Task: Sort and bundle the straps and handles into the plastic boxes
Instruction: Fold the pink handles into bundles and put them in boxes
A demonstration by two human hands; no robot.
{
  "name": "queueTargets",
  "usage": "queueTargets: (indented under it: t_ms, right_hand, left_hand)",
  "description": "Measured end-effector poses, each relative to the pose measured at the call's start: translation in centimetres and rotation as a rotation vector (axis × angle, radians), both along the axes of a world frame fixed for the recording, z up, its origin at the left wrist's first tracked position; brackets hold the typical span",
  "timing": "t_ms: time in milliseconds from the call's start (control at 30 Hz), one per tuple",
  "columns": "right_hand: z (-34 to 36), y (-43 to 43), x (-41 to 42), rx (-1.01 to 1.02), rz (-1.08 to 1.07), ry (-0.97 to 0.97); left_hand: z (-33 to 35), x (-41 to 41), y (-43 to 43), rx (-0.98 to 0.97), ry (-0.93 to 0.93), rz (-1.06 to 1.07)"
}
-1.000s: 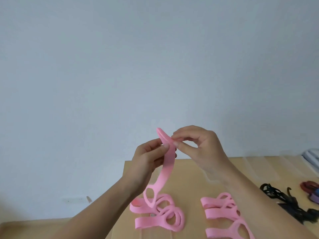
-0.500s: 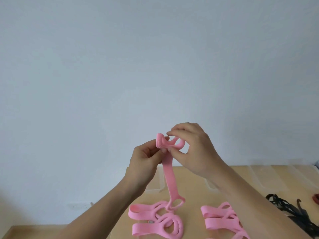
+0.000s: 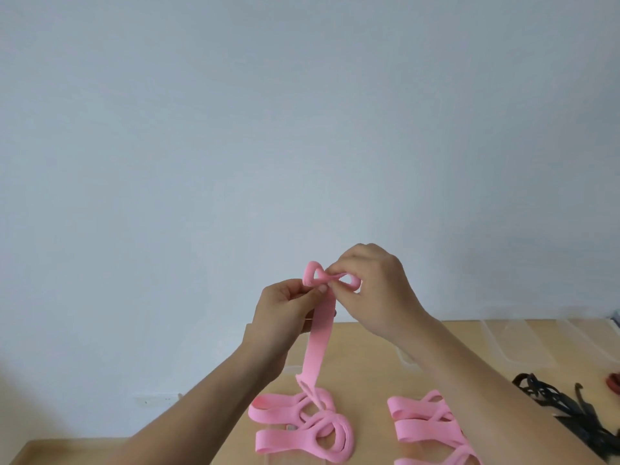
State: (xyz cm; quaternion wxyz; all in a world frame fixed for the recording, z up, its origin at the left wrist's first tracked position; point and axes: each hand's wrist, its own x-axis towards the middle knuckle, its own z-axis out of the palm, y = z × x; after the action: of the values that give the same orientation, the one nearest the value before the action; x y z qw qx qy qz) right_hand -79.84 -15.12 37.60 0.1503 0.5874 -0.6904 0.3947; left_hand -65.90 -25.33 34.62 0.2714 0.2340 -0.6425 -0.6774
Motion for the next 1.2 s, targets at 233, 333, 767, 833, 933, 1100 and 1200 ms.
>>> queueTargets:
  t_ms: [233, 333, 767, 833, 933, 1100, 1200]
  right_hand:
    - [-1.5, -0.1, 0.2, -0.164, -0.038, 0.154]
    - [-1.7, 0.1, 0.0, -0.104, -0.010, 0.138]
    - [1.3, -0.4, -1.1, 0.268, 0.130, -0.428]
    - [1.3, -0.5, -1.1, 0.275, 0.104, -0.451]
    - [0.7, -0.8, -1.2, 0.215, 0.067, -0.557]
    - [0.0, -1.0, -1.3, 0.178, 0.046, -0.657]
    - [-0.2, -1.0, -0.9, 0.190, 0.040, -0.555]
  left_hand:
    - [1.3, 0.3, -0.4, 0.021, 0.047, -0.213]
    - [1.7, 0.3, -1.2, 0.015, 0.053, -0.179]
    - [1.1, -0.7, -1.6, -0.016, 0.030, -0.083]
    - [0.8, -0.8, -1.5, 0.015, 0.027, -0.043]
    - [0.3, -1.0, -1.5, 0.047, 0.030, -0.001]
    - [-0.3, -0.9, -1.5, 0.015, -0.002, 0.028]
    - [-0.7, -0.9, -1.7, 0.053, 0.010, 0.052]
